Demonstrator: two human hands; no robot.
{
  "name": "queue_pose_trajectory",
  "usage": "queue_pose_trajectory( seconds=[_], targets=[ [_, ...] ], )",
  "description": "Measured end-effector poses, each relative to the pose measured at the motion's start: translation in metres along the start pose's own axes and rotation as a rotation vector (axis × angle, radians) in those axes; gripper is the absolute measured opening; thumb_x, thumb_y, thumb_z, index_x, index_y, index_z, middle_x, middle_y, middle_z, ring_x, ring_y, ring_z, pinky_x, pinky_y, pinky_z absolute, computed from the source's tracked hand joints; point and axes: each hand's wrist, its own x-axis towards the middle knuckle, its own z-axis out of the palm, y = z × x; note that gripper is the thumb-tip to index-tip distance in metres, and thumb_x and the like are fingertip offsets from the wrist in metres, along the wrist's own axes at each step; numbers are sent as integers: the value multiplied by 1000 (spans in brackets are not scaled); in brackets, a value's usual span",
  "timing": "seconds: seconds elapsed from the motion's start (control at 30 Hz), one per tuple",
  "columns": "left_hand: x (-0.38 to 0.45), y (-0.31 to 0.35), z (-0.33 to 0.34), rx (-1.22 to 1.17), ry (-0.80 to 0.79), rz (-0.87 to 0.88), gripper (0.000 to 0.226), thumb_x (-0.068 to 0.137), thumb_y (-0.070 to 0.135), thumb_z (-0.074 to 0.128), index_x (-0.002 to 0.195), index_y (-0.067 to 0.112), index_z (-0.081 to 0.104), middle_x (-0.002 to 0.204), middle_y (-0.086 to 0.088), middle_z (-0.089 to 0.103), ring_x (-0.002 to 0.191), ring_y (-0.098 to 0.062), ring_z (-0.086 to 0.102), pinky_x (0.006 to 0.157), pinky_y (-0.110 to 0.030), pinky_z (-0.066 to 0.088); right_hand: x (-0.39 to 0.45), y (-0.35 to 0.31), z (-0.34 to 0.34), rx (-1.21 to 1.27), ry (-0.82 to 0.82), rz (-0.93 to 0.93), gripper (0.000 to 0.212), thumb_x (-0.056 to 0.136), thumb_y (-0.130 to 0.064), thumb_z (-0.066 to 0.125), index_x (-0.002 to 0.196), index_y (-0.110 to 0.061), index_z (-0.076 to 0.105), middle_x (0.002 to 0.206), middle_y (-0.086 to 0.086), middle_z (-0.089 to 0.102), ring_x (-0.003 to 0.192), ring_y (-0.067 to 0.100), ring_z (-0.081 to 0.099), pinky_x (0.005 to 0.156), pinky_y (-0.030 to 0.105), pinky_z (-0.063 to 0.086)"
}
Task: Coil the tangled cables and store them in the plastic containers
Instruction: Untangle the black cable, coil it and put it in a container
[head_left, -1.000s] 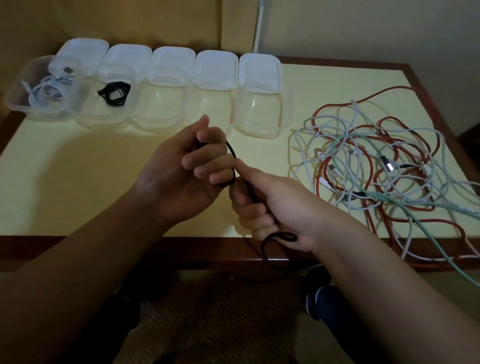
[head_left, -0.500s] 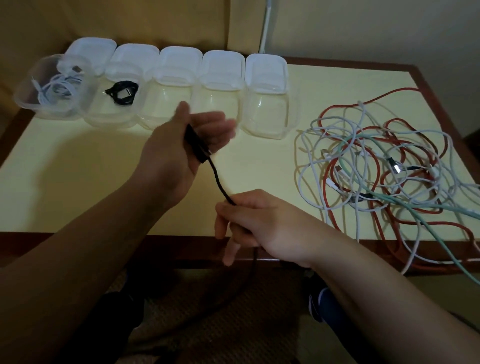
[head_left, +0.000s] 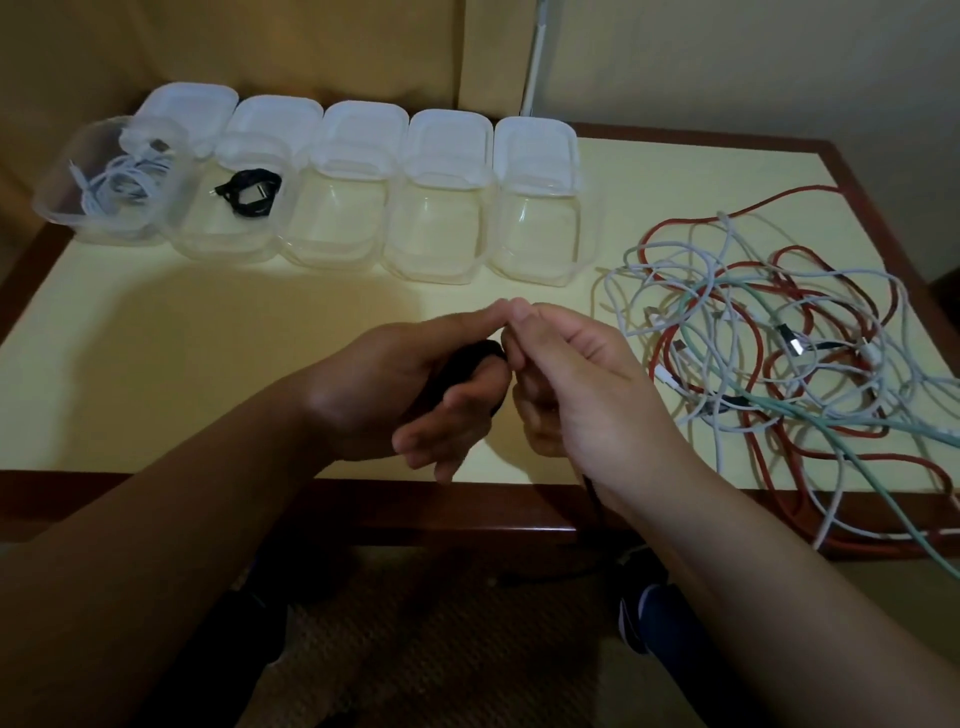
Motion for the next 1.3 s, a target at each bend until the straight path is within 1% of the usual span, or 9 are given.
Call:
queue_pose_trajectory(
  seconds=[0.2, 0.5, 0.6, 0.73, 0.87, 0.93, 1.0, 1.13, 1.3],
  targets=[
    [3, -5, -3, -383, -172, 117, 53, 108, 40, 22, 60, 21, 34, 34, 2, 29, 30, -14, 37, 47, -25, 47, 0, 4, 9, 41, 8, 147, 39, 107, -47, 47, 102, -10, 57, 60, -2, 30, 47, 11, 23, 41, 20, 20],
    [3, -5, -12, -713, -196, 226, 52, 110, 36, 26, 61, 20, 34, 35, -2, 32, 38, -20, 33, 51, -32, 40, 1, 21, 7, -269, -43, 32, 36, 114, -37, 33, 87, -16, 46, 60, -10, 38, 48, 1, 31, 46, 17, 27],
    [7, -5, -7, -747, 62, 283, 57, 110, 40, 28, 59, 21, 44, 38, 3, 44, 41, -12, 40, 50, -25, 46, 2, 26, 8, -350, -35, 55, 40, 114, -37, 32, 84, -18, 49, 57, -12, 39, 50, 3, 32, 48, 23, 27],
    [21, -8, -2, -585, 727, 418, 51, 111, 45, 30, 69, 19, 46, 49, 5, 43, 48, -11, 47, 55, -23, 51, 1, 19, 8, -524, -84, 147, 40, 110, -28, 40, 77, -15, 59, 57, -6, 44, 51, 10, 40, 51, 28, 32],
    [15, -6, -6, 66, 961, 384, 55, 112, 40, 31, 72, 13, 57, 57, -1, 67, 57, -13, 64, 69, -24, 54, -7, 17, 20, -537, -125, 49, 43, 110, -32, 42, 73, -16, 56, 57, -3, 40, 50, 11, 38, 53, 36, 30],
    [10, -8, -3, 625, 927, 370, 58, 113, 35, 31, 68, 15, 62, 59, 3, 70, 56, -6, 64, 63, -13, 45, -5, 15, 20, -487, -77, -45, 42, 110, -27, 47, 71, -12, 53, 53, -7, 37, 48, 7, 34, 52, 31, 28],
    [6, -11, -2, 862, 852, 389, 62, 113, 33, 32, 62, 17, 64, 55, 5, 66, 55, -8, 62, 61, -13, 41, -2, 10, 15, -431, -38, -127, 41, 109, -23, 50, 70, -10, 54, 49, -10, 37, 47, 4, 35, 53, 24, 28],
    [7, -10, -4, 666, 648, 194, 68, 111, 44, 31, 57, 10, 55, 46, -6, 54, 48, -23, 56, 62, -28, 49, 1, 4, 6, -373, 65, -188, 43, 109, -28, 53, 77, -2, 61, 46, -13, 41, 41, 4, 38, 48, 11, 28],
    [0, -7, -4, 114, 331, 22, 59, 104, 47, 37, 52, 20, 30, 38, 1, 21, 35, -17, 29, 51, -32, 47, 7, 9, 3, -319, 51, -72, 27, 103, -49, 57, 112, -24, 60, 48, -5, 34, 40, 15, 25, 39, 24, 22]
  ],
)
